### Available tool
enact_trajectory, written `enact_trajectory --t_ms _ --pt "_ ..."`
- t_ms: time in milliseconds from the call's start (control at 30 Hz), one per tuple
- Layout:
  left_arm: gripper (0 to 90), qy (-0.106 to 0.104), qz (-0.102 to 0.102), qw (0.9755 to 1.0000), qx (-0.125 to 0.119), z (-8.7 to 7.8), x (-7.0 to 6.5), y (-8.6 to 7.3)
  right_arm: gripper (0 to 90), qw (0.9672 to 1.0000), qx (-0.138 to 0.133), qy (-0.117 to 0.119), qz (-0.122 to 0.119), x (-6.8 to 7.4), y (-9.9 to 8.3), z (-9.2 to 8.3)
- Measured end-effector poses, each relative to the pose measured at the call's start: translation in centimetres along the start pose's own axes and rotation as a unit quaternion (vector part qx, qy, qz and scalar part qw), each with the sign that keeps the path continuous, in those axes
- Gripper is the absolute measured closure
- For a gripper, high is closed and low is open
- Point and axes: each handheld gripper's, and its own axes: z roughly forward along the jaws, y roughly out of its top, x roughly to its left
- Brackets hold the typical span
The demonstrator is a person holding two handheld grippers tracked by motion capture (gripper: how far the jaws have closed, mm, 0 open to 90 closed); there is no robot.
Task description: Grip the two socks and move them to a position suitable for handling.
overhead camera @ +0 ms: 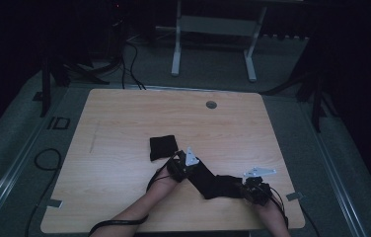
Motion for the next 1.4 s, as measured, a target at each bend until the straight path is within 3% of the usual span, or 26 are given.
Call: enact_trajectory --t_ms 67,133,267,433,600,1033,1400 --pt "89.9 0.004 -0.010 0.9999 0.004 -0.4 0.2 -0.3 90.0 0.9999 -0.003 0.008 0.008 -0.4 -0.2 -0.1" --pt "89.9 0.005 -0.012 0.9999 0.003 -0.9 0.2 -0.9 89.9 1.0000 -0.002 -0.002 0.004 -0.7 -0.2 -0.2" --pt "89.8 0.015 -0.029 0.9995 0.001 -2.3 0.2 -2.4 89.9 1.0000 -0.003 0.002 0.009 -1.1 -0.4 -0.4" --pt "89.7 0.011 -0.045 0.9989 -0.001 -4.0 0.3 -4.1 89.9 0.9997 -0.018 0.005 0.015 -1.2 -0.4 -0.1" --pt "89.7 0.009 -0.053 0.9986 0.006 -5.4 -0.1 -5.2 89.9 0.9998 -0.014 0.014 0.000 -0.6 0.1 0.4" --pt "89.7 -0.022 -0.095 0.9952 0.006 -9.3 -0.9 -8.9 89.8 0.9988 -0.008 0.044 -0.018 0.7 0.9 1.2" --pt "89.6 -0.026 -0.105 0.9941 -0.001 -10.2 -1.6 -9.8 89.7 0.9985 -0.007 0.048 -0.026 1.8 0.7 1.2"
